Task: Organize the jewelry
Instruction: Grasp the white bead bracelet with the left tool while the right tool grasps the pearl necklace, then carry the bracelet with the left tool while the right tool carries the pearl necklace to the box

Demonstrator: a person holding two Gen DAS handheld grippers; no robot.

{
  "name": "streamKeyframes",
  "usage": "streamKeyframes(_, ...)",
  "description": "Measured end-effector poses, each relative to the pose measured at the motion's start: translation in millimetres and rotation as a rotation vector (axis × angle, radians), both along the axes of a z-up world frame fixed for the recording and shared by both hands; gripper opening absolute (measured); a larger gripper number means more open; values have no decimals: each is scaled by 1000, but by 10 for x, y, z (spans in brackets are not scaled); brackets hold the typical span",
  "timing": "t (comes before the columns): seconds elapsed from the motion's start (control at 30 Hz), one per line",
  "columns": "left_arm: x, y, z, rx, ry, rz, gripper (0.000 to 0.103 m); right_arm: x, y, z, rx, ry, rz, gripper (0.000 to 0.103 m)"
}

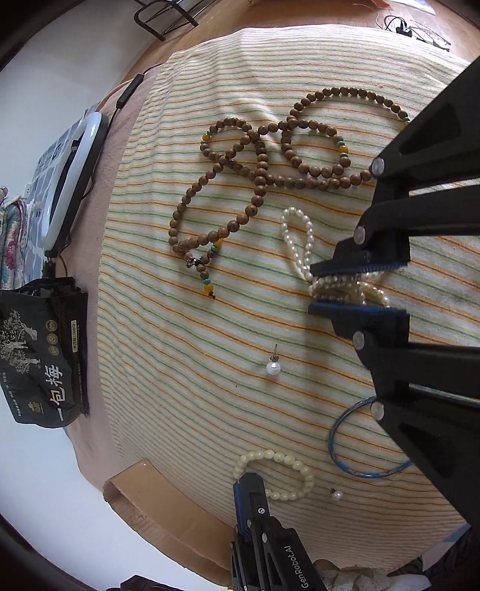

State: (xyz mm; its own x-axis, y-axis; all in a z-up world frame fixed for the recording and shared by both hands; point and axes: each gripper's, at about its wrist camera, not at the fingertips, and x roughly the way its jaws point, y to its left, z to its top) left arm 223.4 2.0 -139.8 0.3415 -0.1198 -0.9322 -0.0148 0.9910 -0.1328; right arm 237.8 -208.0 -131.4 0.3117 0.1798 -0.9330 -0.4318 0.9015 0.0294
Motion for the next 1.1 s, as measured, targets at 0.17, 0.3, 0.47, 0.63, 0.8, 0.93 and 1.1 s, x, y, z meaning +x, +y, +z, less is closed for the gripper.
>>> streamKeyframes(0.17,-34,-4,126,-12,-33,-2,5,-41,-69,73,31,-4,-4,5)
streamKeyframes(0.3,-79,8,252,-24,-66,1,5,-93,-102,200,55,-31,-9,5)
streamKeyframes(0.47,-123,21,432,-43,-108,4,5,-112,-126,431,94,-77,-25,5)
streamKeyframes(0.63,-183,44,620,-63,-156,4,5,-169,-116,719,143,-132,-36,5)
streamKeyframes(0.8,-252,147,834,-99,-205,26,5,-224,-95,984,207,-174,-51,5)
streamKeyframes(0.93,-312,256,1020,-121,-250,40,5,-287,-48,1196,251,-213,-55,5)
streamKeyframes(1.1,-398,437,1219,-151,-294,67,5,-385,85,1387,286,-253,-41,5)
